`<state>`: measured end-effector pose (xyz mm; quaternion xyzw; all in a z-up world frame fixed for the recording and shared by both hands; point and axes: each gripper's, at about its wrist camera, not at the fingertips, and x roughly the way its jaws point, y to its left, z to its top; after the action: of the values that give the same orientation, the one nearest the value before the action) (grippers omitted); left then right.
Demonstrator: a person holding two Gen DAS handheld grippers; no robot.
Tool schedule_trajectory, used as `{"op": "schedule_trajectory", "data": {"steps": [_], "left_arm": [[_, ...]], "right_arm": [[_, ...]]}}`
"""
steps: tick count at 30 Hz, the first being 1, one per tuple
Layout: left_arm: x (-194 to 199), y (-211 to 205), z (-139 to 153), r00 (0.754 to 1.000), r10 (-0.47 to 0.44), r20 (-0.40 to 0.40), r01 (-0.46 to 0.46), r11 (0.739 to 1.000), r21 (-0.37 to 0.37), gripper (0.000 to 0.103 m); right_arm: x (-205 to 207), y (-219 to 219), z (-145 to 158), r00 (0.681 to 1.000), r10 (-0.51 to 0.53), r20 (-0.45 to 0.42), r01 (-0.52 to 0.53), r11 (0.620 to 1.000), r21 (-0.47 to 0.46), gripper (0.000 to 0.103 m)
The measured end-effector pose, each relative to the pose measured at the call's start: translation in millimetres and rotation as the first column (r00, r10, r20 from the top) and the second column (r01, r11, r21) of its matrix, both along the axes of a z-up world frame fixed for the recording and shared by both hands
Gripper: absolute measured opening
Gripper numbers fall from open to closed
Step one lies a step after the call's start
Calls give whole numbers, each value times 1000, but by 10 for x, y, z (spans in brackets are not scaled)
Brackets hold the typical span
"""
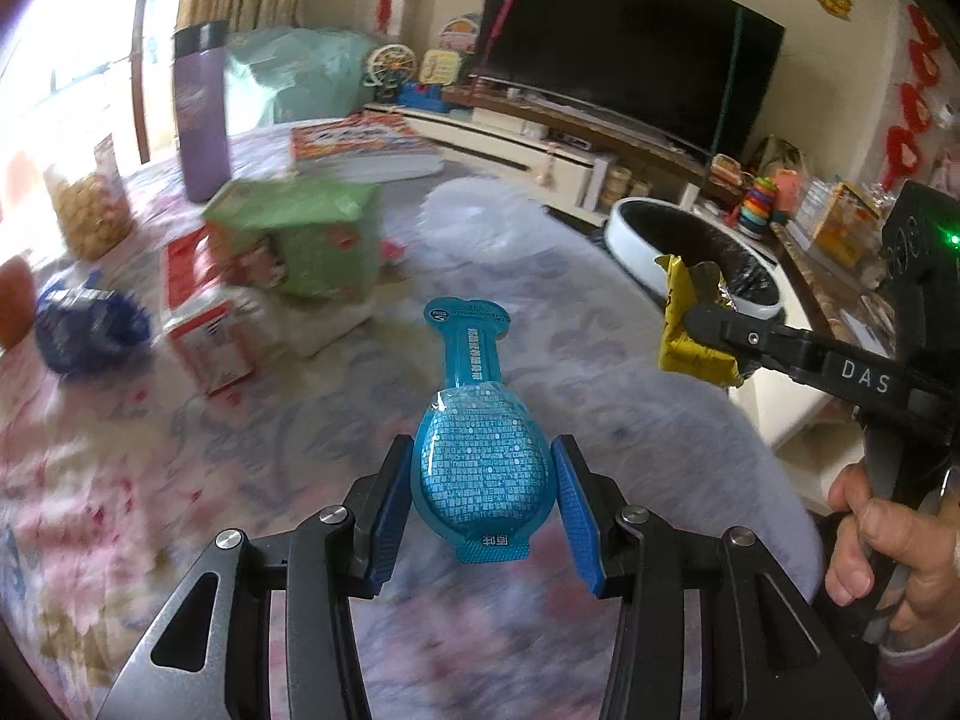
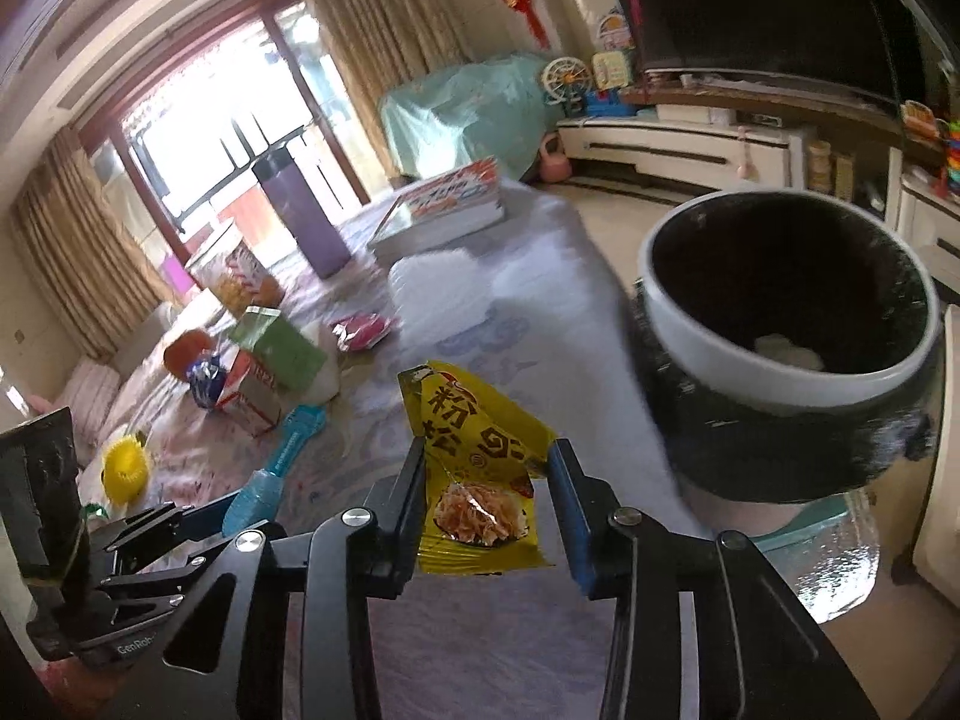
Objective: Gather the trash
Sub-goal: 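Carry the blue brush and yellow snack bag over the trash bin with both grippers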
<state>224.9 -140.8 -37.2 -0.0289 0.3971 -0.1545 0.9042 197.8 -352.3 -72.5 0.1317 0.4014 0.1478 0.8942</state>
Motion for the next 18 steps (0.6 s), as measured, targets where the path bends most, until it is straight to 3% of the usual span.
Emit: {"op": "schedule_trajectory", "data": {"steps": [18], "left_arm": [[422, -706, 108, 987, -153, 51, 153, 988, 2, 44]], "right_arm": [[-20, -822, 214, 987, -155, 38, 155, 988, 4, 39]]}}
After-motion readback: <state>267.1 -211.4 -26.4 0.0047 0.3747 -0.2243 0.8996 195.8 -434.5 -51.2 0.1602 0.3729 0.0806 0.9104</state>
